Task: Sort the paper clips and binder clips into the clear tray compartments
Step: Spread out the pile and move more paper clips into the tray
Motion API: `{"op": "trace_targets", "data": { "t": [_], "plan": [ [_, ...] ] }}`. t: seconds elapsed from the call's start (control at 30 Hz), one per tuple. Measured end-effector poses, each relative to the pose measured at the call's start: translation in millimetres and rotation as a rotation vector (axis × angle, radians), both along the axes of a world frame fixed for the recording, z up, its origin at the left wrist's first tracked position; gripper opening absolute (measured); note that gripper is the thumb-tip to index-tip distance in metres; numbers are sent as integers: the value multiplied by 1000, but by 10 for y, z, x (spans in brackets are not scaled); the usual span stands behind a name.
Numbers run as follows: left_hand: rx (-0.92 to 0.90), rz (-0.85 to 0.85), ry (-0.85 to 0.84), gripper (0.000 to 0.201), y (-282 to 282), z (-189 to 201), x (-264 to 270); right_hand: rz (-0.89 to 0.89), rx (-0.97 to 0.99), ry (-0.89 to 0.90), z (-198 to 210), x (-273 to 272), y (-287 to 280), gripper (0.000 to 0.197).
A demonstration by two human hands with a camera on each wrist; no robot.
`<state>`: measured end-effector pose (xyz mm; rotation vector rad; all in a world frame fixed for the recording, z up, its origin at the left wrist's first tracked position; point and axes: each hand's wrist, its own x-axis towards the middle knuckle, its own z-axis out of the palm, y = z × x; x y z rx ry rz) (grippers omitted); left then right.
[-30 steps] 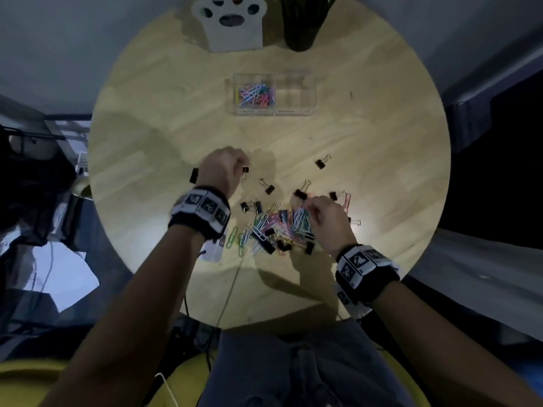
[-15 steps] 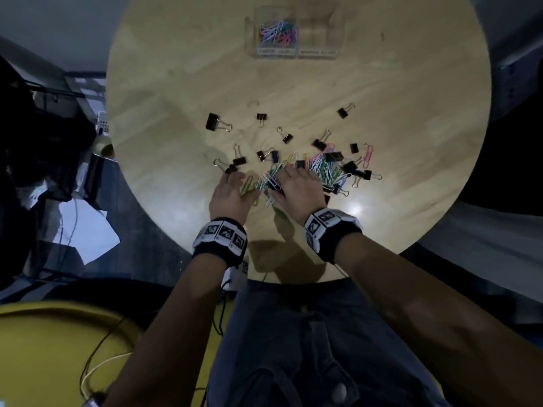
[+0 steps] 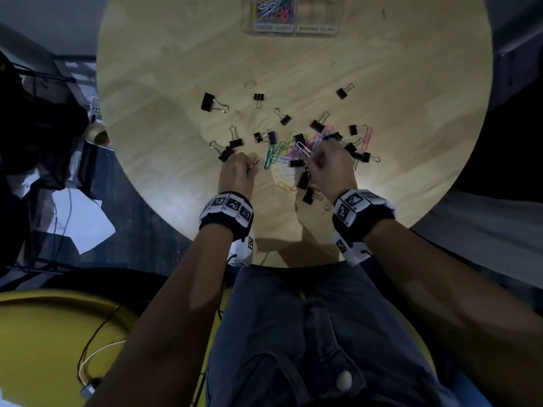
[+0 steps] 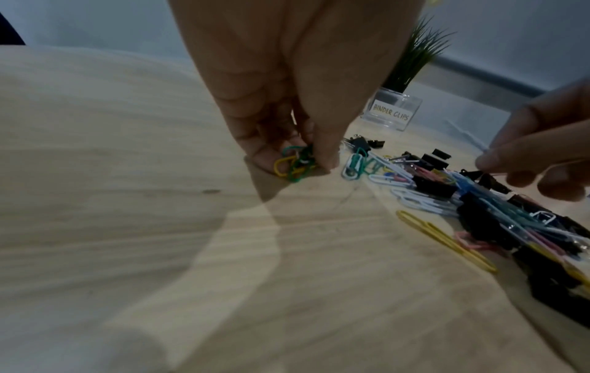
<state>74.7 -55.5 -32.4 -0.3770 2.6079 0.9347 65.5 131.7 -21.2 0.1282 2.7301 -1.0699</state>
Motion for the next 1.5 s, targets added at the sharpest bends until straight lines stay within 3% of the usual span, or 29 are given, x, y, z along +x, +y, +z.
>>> {"op": "trace_targets", "data": {
  "t": [0.07, 0.17, 0.3, 0.4, 0.53, 0.67, 0.83, 0.97, 1.07, 1.13, 1.2, 1.3, 1.37, 1.5],
  "plan": [
    [11, -2, 10, 20, -11, 33, 18, 7, -90, -25, 33, 17, 4, 1],
    [6, 6, -27, 22, -7, 77, 7, 74, -214, -78, 38, 97, -65, 13],
    [45, 108, -91, 26, 31, 115, -83, -101, -351, -162, -27, 167, -127, 13],
    [17, 44, -137, 27, 65, 100, -134, -18, -186, -106, -34, 149, -167, 17],
    [-70, -36, -108, 25, 98, 40, -144, 348, 159, 77, 46, -38, -308, 30],
    [-135, -59, -68, 26, 117, 36, -121, 725, 380, 33, 114, -317, -453, 43],
    [-163, -120, -50, 23, 29, 13, -49, 922, 592, 46, 128, -371, -454, 36],
    [-124, -181, -48, 19, -18, -7, 15, 919, 556, -15, 120, -344, -454, 36],
    [-18, -69, -18, 19, -56, -10, 34, 849, 479, -30, 102, -331, -459, 30],
    [62, 58, 20, 21, -108, -21, 41, 696, 357, -28, 93, -325, -392, 17],
    [62, 139, 27, 23, -161, -9, 59, 430, 164, -68, 108, -317, -283, 1],
    [-4, 103, 8, 26, -212, -3, 90, 105, -91, -124, 135, -259, -108, 4],
    [-88, 46, -19, 27, -206, 3, 84, 108, -77, -133, 150, -189, -18, 2],
    [-176, -21, -75, 44, -165, -17, 28, 420, 210, -98, 129, -29, -23, 7]
  ]
}}
